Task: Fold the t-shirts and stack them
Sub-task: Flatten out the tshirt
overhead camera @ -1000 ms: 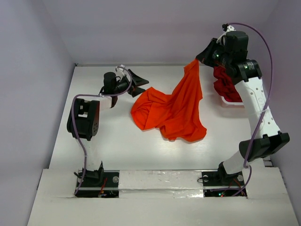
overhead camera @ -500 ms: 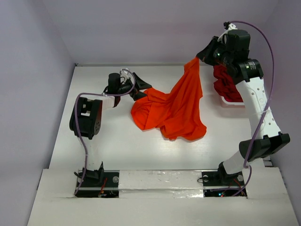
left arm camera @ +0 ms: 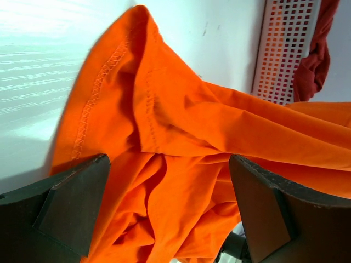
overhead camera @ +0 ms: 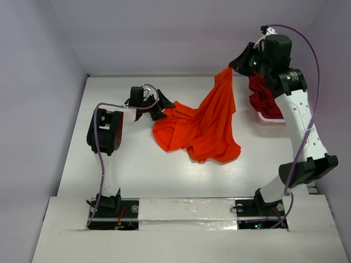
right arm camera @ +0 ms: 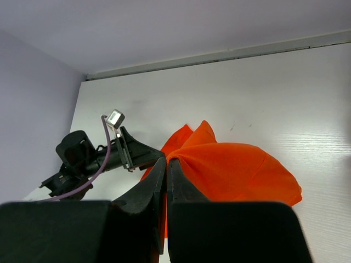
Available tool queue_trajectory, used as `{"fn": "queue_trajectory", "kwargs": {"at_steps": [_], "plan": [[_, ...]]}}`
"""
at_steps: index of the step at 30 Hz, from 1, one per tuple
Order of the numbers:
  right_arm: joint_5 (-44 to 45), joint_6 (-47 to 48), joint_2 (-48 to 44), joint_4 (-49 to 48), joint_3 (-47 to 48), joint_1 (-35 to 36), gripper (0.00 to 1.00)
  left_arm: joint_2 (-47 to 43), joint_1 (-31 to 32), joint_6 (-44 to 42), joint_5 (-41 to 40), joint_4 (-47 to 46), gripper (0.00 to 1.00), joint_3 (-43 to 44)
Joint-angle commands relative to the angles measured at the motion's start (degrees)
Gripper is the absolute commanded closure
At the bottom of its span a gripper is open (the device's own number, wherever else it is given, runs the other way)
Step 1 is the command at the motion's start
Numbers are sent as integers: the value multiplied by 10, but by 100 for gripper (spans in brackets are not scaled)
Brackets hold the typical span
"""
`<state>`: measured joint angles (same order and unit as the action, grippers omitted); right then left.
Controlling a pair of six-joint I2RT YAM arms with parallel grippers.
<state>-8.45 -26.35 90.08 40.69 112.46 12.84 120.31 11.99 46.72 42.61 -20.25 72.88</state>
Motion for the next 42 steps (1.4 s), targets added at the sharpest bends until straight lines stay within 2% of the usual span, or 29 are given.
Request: {"fn": "queue_trajectory", "kwargs": {"at_steps": [1, 38, 42], "plan": [[-6, 4, -18, -37, 6, 5, 100, -3, -1, -15, 2, -12, 12, 6], [-15, 1, -24, -58, -23, 5, 100, 34, 48, 2, 12, -55, 12, 33], [-16, 1, -24, -57, -24, 5, 100, 37, 48, 7, 18, -67, 16, 30]]}}
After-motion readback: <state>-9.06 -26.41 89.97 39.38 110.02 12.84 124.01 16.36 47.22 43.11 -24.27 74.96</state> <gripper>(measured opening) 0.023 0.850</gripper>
